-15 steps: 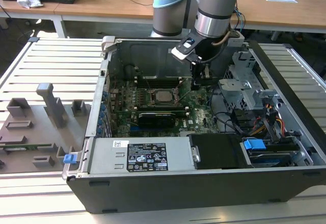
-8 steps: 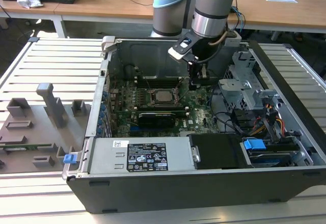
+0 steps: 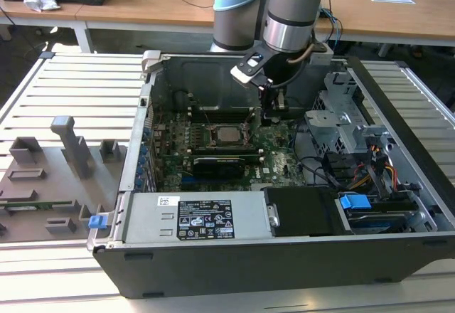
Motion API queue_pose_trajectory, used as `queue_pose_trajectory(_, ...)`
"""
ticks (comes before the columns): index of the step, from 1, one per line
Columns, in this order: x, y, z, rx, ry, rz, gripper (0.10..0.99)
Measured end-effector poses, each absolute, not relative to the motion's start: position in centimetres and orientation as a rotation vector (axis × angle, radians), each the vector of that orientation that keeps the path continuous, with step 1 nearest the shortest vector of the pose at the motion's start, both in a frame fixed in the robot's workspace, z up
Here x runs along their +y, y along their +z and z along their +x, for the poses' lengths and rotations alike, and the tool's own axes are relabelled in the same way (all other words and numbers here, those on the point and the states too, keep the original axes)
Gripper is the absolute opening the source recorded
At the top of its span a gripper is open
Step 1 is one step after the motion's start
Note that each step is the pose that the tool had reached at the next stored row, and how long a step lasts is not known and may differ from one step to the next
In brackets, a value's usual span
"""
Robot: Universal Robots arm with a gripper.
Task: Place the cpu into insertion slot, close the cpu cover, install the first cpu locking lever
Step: 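Close the cpu cover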
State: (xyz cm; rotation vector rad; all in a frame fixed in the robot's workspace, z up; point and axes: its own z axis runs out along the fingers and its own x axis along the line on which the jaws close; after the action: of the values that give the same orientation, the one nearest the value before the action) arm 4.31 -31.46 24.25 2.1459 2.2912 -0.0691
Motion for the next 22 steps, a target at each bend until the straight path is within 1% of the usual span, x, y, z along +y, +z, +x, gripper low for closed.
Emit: queue_pose_trajectory(22,-31.5,24.2,3.0,2.291,-0.069,2.146,0.106)
